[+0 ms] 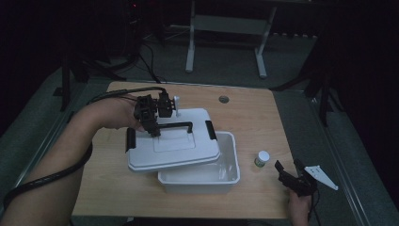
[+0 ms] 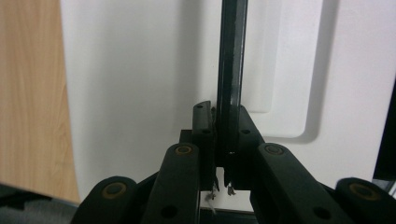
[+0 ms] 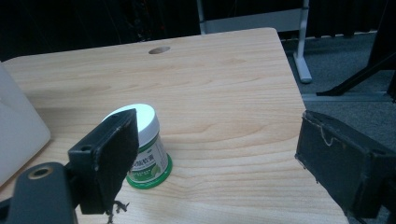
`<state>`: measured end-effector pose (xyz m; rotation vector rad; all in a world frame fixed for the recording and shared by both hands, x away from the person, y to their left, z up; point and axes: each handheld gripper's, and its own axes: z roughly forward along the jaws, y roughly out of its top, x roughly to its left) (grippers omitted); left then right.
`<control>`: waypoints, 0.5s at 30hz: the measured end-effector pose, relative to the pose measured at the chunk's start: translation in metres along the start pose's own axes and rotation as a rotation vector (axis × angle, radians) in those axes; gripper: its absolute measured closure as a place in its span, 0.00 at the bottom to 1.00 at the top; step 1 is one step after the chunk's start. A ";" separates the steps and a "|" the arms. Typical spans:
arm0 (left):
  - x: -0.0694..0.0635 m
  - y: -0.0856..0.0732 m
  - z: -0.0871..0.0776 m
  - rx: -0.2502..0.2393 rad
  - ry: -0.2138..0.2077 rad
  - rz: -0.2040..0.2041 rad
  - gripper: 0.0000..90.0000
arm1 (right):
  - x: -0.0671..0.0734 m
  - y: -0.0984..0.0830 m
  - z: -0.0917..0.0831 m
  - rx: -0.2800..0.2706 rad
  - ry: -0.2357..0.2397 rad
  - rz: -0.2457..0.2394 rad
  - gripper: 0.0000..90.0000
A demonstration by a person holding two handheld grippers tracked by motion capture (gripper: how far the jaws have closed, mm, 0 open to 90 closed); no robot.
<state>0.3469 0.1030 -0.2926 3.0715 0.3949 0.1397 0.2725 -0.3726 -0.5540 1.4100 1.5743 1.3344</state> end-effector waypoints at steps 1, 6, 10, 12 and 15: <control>0.000 -0.002 0.001 0.000 -0.001 0.001 0.93 | 0.000 0.000 0.000 0.000 0.000 0.000 0.14; 0.002 -0.010 0.005 0.000 -0.020 -0.011 0.93 | 0.000 0.000 0.000 -0.002 -0.001 0.003 0.14; 0.003 -0.019 0.002 -0.008 -0.005 -0.028 0.93 | 0.000 0.000 0.000 -0.001 -0.001 0.004 0.14; 0.003 -0.024 0.000 -0.010 -0.009 -0.035 0.93 | 0.000 0.000 0.000 -0.001 -0.001 0.003 0.14; 0.004 -0.033 -0.002 -0.007 0.003 -0.053 0.93 | 0.000 0.000 0.000 0.001 -0.001 0.004 0.14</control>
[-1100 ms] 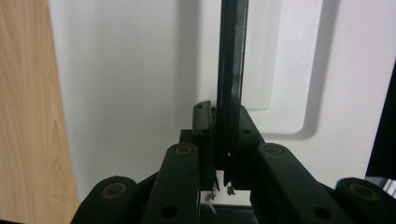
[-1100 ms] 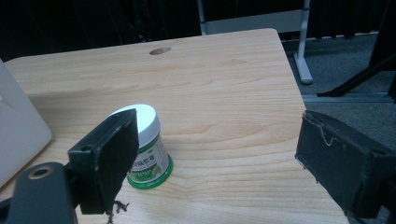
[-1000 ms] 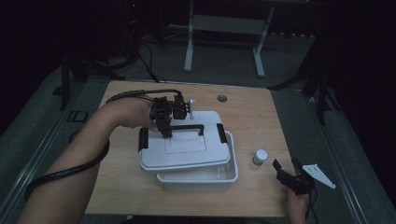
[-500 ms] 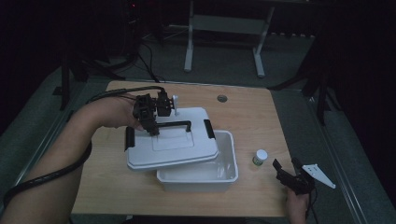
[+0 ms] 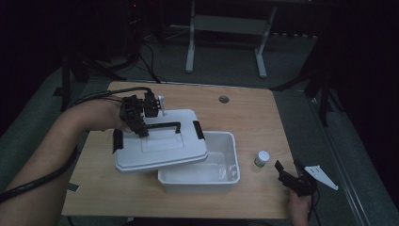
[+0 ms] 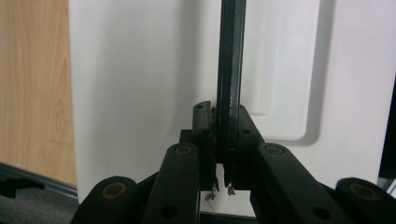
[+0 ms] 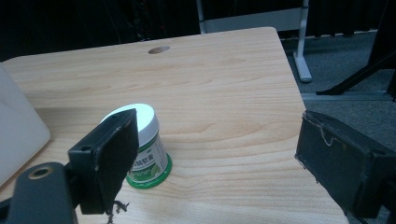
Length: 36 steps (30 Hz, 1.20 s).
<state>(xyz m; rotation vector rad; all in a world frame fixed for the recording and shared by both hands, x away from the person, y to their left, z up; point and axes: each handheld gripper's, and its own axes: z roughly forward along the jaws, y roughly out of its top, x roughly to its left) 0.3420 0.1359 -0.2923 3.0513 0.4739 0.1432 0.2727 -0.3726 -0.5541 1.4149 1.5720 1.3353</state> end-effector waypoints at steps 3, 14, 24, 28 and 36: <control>0.001 -0.009 -0.002 -0.004 -0.005 -0.011 0.93 | 0.000 0.000 0.000 0.002 -0.001 -0.001 0.14; 0.005 -0.054 -0.004 -0.025 0.014 -0.110 0.93 | 0.001 0.000 0.000 0.007 -0.009 -0.009 0.14; 0.007 -0.101 -0.005 0.003 0.006 -0.196 0.93 | 0.002 0.000 0.001 0.013 -0.016 -0.014 0.14; 0.010 -0.123 -0.002 0.012 0.009 -0.253 0.93 | 0.002 0.000 0.001 0.014 -0.017 -0.016 0.14; 0.019 -0.157 0.021 0.028 -0.020 -0.338 0.93 | 0.003 0.000 0.002 0.018 -0.022 -0.024 0.14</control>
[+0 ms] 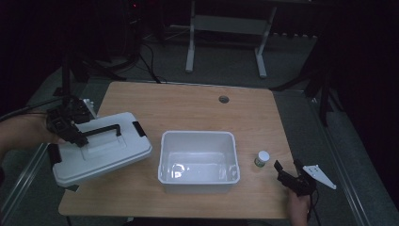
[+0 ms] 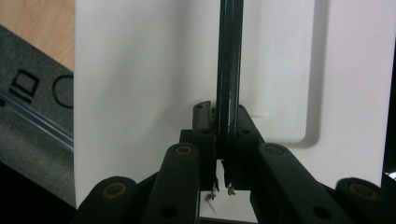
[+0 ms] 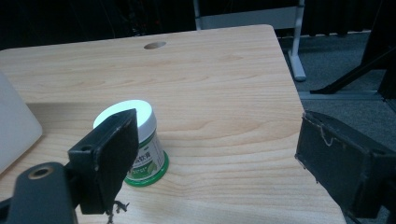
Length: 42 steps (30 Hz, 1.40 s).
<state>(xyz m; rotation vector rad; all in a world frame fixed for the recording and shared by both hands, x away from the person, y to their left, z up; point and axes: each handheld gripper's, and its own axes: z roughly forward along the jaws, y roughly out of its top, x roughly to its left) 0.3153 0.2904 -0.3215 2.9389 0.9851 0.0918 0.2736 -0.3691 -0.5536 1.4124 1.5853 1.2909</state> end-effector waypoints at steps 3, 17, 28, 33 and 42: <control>0.005 -0.003 0.009 0.009 -0.006 -0.020 0.93 | 0.000 0.000 0.000 0.001 -0.001 -0.002 0.14; 0.026 0.009 0.088 -0.006 -0.035 -0.095 0.93 | 0.000 0.000 0.000 0.000 0.003 -0.002 0.14; 0.019 0.009 0.143 0.009 -0.135 -0.096 0.93 | 0.000 0.000 0.000 0.000 0.004 -0.002 0.14; 0.016 0.009 0.155 0.019 -0.161 -0.089 0.92 | 0.000 0.000 0.000 0.001 0.003 -0.007 0.14; 0.012 0.011 0.173 0.037 -0.190 -0.092 0.92 | 0.000 0.000 0.000 0.003 0.002 -0.005 0.14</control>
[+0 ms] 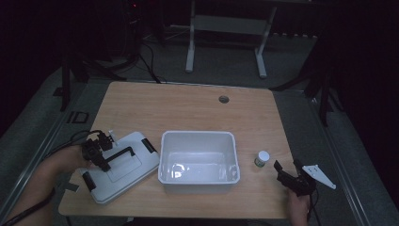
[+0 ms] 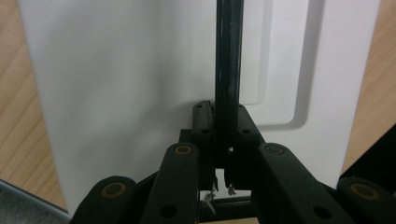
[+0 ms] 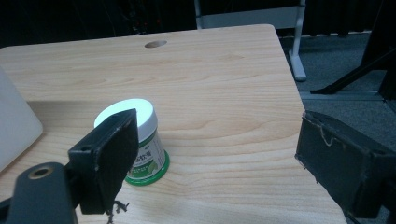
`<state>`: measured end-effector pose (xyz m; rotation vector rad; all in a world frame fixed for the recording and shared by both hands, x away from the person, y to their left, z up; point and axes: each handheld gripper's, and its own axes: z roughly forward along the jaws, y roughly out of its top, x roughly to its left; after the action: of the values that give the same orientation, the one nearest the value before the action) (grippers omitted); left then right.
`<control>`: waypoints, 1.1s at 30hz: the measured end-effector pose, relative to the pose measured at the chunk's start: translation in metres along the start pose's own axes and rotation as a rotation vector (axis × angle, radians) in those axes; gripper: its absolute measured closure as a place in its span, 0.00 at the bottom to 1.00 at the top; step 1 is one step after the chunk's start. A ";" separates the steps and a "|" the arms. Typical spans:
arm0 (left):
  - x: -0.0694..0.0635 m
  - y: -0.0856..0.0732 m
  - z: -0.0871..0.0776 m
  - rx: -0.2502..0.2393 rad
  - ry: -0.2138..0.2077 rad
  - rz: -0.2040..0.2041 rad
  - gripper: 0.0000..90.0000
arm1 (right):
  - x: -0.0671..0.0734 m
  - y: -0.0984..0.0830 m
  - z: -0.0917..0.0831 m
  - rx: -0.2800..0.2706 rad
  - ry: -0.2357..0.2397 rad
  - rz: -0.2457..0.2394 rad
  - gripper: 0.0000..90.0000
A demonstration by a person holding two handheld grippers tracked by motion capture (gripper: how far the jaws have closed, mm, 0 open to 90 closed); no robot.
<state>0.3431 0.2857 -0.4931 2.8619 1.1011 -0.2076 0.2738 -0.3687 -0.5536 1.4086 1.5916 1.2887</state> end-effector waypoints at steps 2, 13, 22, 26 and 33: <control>0.000 0.000 0.001 -0.003 -0.005 -0.002 0.92 | 0.000 0.000 0.000 -0.001 0.000 0.000 0.14; 0.000 -0.002 -0.001 -0.020 -0.027 -0.007 0.82 | -0.001 0.000 0.000 0.000 0.004 0.004 0.14; 0.002 -0.006 -0.006 -0.055 0.007 -0.021 0.61 | 0.000 0.001 0.003 0.049 0.015 0.006 0.14; 0.004 -0.010 -0.007 -0.069 0.010 -0.044 0.54 | 0.000 0.002 0.006 0.087 0.029 0.000 0.14; 0.001 -0.014 -0.011 -0.095 0.013 -0.043 0.44 | -0.001 0.007 0.011 0.219 0.046 -0.023 0.14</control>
<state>0.3352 0.2980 -0.4822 2.7623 1.1435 -0.1348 0.2865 -0.3673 -0.5506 1.4952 1.8198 1.1686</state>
